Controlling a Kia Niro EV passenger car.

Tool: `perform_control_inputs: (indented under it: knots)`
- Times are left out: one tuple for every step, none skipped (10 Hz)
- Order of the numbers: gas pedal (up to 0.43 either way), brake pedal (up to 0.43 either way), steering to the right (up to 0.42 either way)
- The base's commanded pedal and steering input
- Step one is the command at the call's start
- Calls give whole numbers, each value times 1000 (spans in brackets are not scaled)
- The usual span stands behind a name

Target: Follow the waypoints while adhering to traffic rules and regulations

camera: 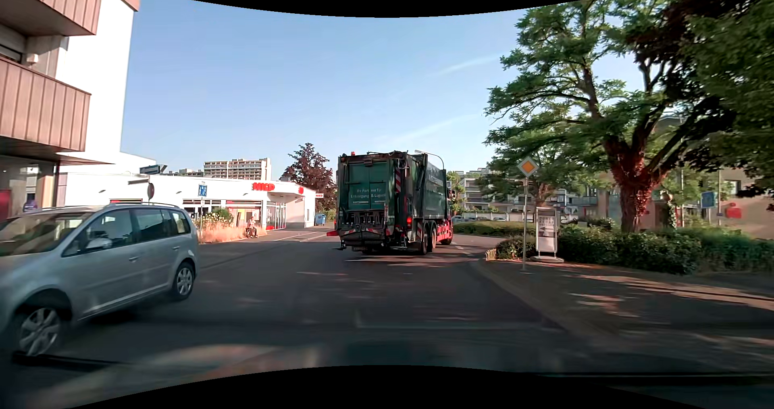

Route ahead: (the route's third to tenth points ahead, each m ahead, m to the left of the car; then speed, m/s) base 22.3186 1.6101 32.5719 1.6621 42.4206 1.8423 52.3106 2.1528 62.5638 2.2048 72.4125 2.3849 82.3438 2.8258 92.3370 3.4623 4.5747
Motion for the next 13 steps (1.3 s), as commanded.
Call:
perform_control_inputs:
  knots:
    - [20,0,49]
    - [8,0,38]
    - [0,0,23]
    - [0,0,8]
    - [0,0,-5]
    - [0,0,-16]
    - [0,0,-29]
    - [0,0,-39]
    - [0,0,-49]
    - [0,0,-58]
    - [0,0,-60]
    - [0,0,-60]
    - [0,0,-60]
